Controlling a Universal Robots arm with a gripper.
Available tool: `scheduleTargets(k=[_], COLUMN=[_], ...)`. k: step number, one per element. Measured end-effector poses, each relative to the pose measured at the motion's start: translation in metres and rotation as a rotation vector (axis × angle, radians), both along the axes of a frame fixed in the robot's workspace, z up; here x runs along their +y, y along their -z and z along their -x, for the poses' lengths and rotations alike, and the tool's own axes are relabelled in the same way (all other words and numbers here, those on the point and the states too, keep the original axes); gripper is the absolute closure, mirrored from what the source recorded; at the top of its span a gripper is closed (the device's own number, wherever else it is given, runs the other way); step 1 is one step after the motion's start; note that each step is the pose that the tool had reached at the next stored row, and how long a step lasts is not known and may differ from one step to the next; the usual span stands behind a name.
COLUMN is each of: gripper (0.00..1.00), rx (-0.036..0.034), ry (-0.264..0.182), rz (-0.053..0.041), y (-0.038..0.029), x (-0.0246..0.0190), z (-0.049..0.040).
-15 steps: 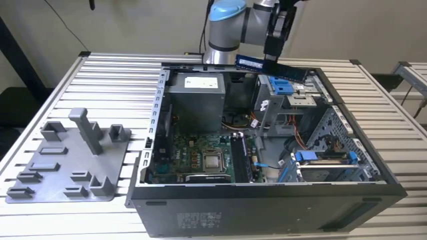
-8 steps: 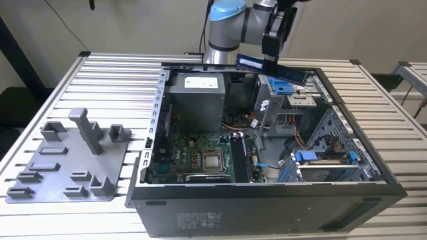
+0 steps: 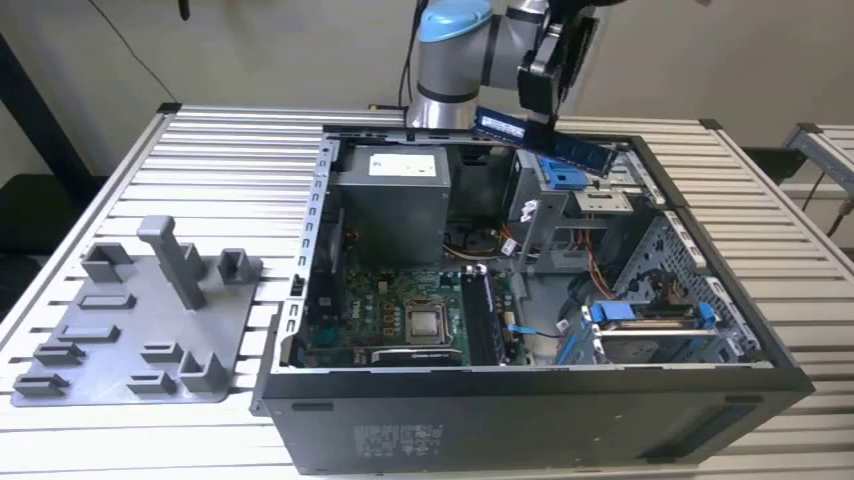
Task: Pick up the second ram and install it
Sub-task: 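Insert the second ram into the second slot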
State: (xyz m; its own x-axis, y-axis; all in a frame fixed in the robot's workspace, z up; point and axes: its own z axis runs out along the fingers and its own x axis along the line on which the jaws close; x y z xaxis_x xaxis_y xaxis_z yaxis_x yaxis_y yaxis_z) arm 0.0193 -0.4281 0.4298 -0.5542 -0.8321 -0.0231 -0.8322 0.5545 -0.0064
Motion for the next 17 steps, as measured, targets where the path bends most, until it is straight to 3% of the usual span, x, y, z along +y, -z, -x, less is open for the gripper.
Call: scheduleTargets(k=[17], gripper=[0.86], rx=[0.0000], ry=[0.223], rz=[0.0000], y=[0.0029], x=[0.0000], z=[0.0000])
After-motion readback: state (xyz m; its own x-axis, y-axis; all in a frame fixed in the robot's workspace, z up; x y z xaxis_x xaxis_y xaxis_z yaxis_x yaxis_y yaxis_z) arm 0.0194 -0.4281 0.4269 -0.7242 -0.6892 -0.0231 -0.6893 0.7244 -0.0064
